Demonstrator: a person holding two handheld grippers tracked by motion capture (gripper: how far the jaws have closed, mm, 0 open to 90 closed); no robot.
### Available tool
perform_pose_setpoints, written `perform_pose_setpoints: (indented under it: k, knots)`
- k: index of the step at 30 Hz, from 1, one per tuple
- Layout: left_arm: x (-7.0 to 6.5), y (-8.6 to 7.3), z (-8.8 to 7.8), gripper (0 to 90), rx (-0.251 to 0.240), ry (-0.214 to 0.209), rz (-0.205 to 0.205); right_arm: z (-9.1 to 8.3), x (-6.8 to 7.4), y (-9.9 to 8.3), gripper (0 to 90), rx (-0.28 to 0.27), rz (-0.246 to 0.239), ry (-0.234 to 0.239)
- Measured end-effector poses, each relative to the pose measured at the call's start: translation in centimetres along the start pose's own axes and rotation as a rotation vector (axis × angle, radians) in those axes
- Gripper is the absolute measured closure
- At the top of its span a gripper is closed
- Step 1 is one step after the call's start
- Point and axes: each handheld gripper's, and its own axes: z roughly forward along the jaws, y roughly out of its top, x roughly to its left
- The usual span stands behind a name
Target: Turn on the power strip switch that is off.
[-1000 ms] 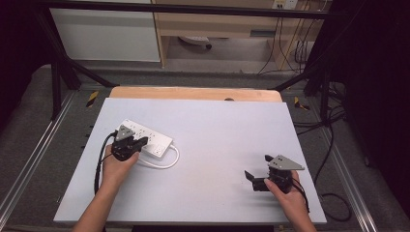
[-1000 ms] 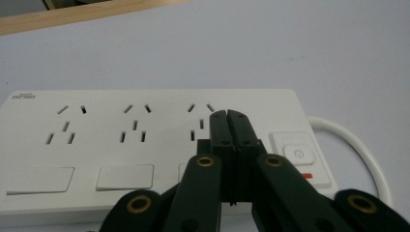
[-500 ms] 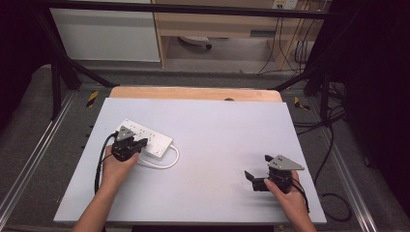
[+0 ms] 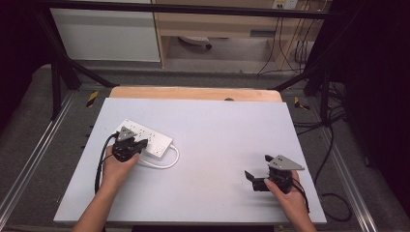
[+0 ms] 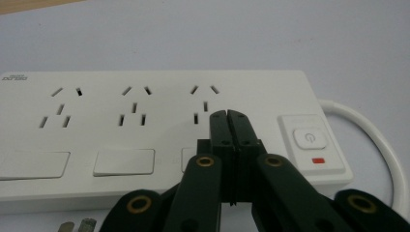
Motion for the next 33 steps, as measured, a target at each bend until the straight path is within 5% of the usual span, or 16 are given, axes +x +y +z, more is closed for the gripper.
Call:
perform_pose_setpoints:
  k: [33]
  knots:
    - [-0.02, -0.10, 0.10, 90.0, 0.003, 0.006, -0.002, 0.07, 0.07, 0.00, 2.5, 0.002, -0.001, 0.002]
